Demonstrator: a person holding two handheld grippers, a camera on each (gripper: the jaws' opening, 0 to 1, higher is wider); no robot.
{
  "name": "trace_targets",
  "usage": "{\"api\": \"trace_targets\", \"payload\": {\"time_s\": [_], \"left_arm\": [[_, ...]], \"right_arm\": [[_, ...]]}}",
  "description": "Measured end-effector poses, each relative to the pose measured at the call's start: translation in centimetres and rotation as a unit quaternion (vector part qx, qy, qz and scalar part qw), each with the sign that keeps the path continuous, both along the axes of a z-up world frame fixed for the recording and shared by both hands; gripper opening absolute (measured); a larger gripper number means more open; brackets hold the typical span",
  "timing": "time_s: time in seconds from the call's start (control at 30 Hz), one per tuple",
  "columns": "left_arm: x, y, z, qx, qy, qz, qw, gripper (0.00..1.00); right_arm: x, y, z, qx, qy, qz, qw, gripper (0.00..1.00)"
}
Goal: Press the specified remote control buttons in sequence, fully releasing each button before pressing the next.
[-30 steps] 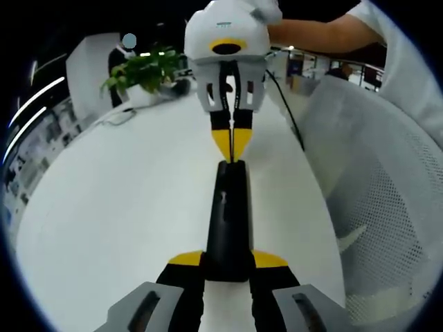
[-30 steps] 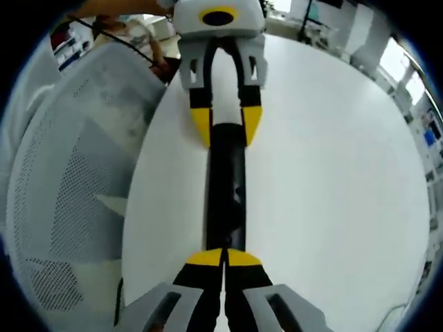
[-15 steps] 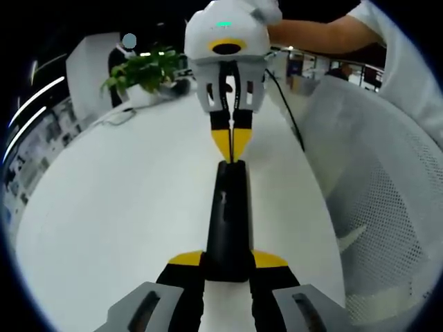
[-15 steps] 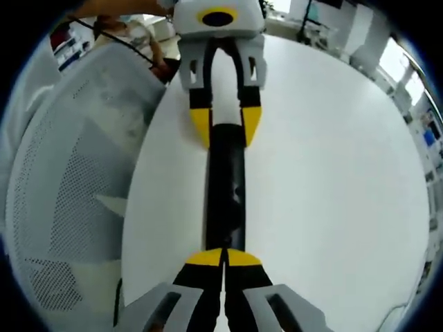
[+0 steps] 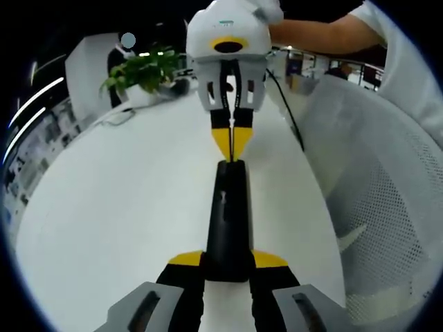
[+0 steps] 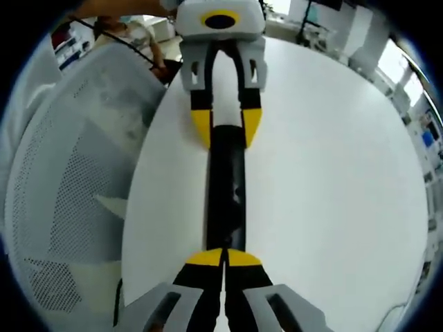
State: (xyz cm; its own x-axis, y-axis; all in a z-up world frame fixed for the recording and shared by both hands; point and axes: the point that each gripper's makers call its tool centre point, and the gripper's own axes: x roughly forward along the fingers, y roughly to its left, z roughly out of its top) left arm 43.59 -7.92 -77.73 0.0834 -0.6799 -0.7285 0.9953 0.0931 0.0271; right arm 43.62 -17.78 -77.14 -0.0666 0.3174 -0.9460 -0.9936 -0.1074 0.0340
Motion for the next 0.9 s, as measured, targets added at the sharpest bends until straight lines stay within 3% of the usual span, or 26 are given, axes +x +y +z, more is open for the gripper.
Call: {"api": "trace_targets", "payload": {"time_s": [0.43, 0.9], "left_arm": [[-0.1, 0.0, 0.0, 0.005, -0.002, 0.002, 1.0000, 0.23], [-0.2, 0.0, 0.0, 0.006, -0.002, 0.003, 1.0000, 0.23]], "right_arm": [[0.2, 0.5, 1.3, 0.016, -0.015, -0.002, 0.9998, 0.00], [0.1, 0.8, 1.0, 0.009, -0.018, 0.011, 0.9997, 0.00]]}}
